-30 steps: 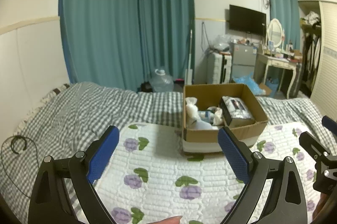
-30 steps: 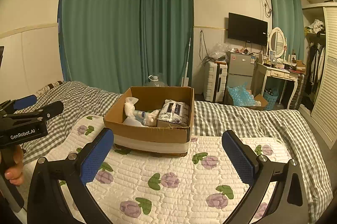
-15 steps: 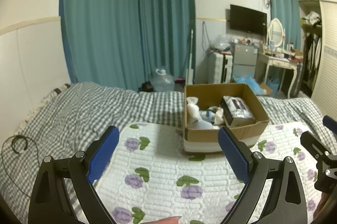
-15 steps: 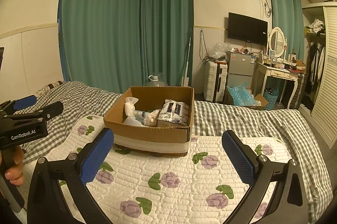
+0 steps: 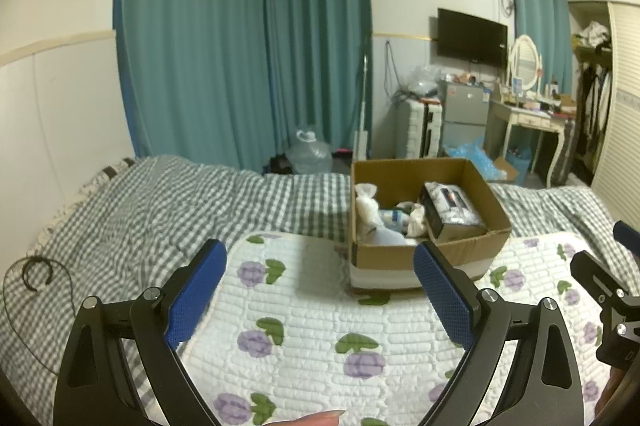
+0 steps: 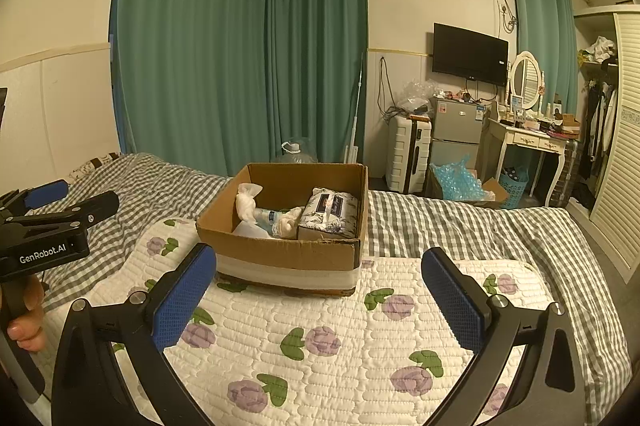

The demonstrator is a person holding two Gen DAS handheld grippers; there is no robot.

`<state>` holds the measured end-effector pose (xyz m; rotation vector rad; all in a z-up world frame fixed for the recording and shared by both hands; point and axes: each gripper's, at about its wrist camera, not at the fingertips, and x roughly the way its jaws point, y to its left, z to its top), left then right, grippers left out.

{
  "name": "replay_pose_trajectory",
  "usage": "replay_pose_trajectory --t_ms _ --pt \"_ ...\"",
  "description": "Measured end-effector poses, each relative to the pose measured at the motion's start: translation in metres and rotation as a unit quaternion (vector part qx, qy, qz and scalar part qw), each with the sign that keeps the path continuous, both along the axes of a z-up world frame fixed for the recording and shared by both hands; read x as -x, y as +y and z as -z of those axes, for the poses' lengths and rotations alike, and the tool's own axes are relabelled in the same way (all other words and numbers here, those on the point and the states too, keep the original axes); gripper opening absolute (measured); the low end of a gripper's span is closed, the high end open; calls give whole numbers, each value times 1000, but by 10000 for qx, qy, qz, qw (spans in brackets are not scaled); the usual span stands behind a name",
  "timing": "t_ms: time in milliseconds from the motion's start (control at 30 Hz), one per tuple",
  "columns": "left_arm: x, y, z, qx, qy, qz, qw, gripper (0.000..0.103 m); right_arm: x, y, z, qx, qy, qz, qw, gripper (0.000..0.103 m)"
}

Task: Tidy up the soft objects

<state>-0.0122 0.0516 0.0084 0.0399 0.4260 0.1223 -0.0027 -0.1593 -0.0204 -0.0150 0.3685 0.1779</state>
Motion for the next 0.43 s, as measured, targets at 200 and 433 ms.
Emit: replay_pose_trajectory --t_ms 200,433 --pt "0 0 0 9 3 2 10000 96 0 0 0 -3 5 0 10000 103" --pt "4 -3 -1 52 -83 98 9999 96 0 0 0 3 7 -1 10000 103"
